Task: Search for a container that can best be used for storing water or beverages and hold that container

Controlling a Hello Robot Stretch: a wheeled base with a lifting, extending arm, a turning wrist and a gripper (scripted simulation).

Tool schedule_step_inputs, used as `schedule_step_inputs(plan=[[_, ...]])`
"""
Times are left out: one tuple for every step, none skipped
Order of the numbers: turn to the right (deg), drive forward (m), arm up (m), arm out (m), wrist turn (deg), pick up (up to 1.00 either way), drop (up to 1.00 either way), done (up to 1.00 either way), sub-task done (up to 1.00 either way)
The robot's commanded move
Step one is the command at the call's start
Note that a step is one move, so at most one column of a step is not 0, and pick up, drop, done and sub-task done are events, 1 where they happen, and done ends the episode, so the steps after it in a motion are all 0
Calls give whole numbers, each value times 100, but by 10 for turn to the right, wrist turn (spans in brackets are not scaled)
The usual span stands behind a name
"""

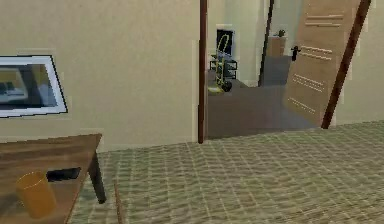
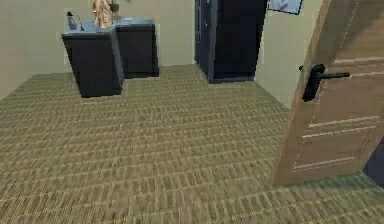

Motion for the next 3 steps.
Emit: schedule_step_inputs(plan=[[450,0,0,0,0,0,0,0,0],[450,0,0,0,0,0,0,0,0],[0,25,0,0,0,0,0,0,0]])
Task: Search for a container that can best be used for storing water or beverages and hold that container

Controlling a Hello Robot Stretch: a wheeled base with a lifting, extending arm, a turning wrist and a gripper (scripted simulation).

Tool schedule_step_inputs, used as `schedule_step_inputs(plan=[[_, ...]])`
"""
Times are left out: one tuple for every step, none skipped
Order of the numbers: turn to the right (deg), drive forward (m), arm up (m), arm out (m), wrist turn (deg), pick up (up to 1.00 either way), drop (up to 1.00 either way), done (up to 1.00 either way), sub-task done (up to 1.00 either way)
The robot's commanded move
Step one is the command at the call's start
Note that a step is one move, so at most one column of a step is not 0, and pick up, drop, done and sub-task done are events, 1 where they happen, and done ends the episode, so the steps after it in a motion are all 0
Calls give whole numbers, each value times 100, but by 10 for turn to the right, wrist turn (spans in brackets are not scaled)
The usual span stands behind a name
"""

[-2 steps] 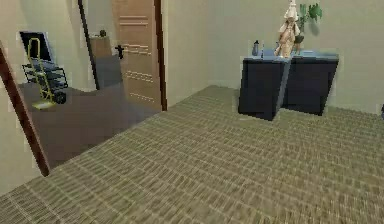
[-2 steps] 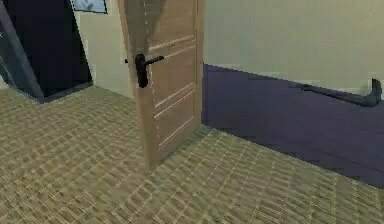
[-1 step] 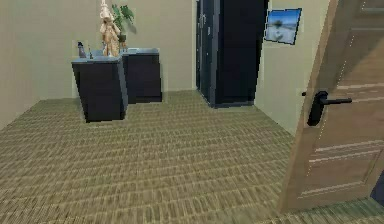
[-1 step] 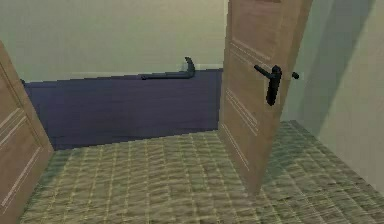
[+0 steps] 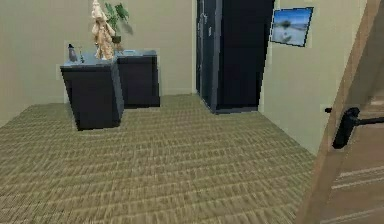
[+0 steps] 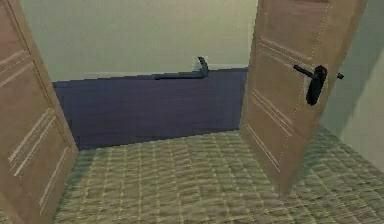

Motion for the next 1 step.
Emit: schedule_step_inputs(plan=[[-450,0,0,0,0,0,0,0,0]])
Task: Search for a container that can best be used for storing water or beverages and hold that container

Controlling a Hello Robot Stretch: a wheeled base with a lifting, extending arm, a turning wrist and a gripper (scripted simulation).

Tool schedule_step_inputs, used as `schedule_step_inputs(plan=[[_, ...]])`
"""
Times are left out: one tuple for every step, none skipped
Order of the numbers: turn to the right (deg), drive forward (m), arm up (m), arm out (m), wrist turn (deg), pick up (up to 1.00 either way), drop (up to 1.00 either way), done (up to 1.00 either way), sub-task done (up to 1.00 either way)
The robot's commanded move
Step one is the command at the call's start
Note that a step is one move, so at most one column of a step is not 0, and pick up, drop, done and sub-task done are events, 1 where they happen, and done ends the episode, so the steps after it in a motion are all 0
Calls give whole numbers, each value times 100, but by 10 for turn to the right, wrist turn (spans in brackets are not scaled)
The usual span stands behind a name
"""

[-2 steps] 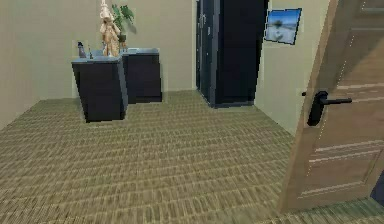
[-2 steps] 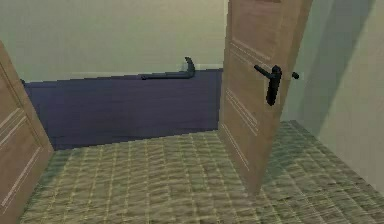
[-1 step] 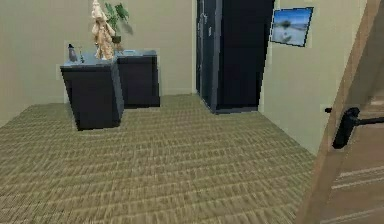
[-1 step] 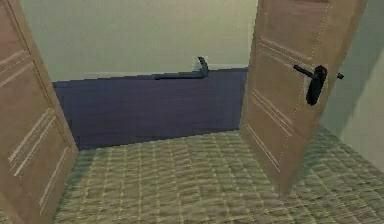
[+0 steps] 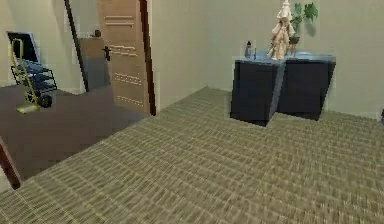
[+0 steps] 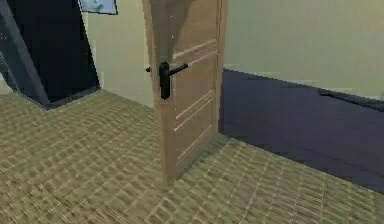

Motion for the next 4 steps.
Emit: schedule_step_inputs(plan=[[-420,0,0,0,0,0,0,0,0],[0,100,0,0,0,0,0,0,0],[-120,0,0,0,0,0,0,0,0],[0,5,0,0,0,0,0,0,0]])
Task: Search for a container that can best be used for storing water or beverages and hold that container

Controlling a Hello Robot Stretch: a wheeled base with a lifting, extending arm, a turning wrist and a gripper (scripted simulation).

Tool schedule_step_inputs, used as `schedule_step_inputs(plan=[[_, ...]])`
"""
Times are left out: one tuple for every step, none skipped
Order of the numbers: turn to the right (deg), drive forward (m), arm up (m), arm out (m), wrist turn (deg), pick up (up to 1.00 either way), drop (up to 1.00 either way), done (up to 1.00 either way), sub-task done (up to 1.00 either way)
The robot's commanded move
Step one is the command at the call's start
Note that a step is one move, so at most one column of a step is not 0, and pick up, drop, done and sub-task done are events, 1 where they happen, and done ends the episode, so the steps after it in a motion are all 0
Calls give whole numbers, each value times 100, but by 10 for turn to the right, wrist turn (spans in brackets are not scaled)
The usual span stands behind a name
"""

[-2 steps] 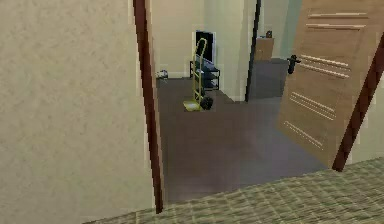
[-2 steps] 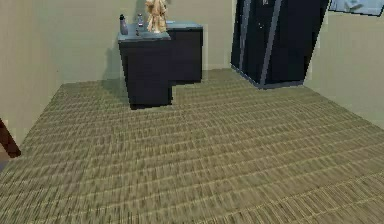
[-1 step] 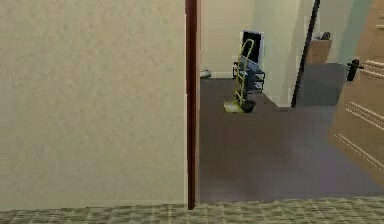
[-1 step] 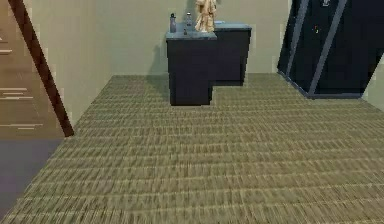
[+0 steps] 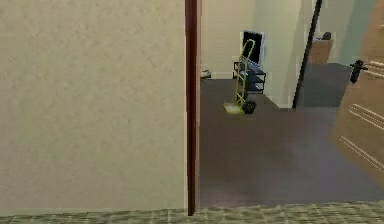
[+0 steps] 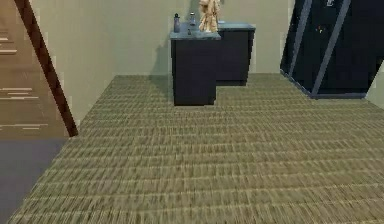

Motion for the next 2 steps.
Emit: schedule_step_inputs(plan=[[-450,0,0,0,0,0,0,0,0],[-180,0,0,0,0,0,0,0,0]])
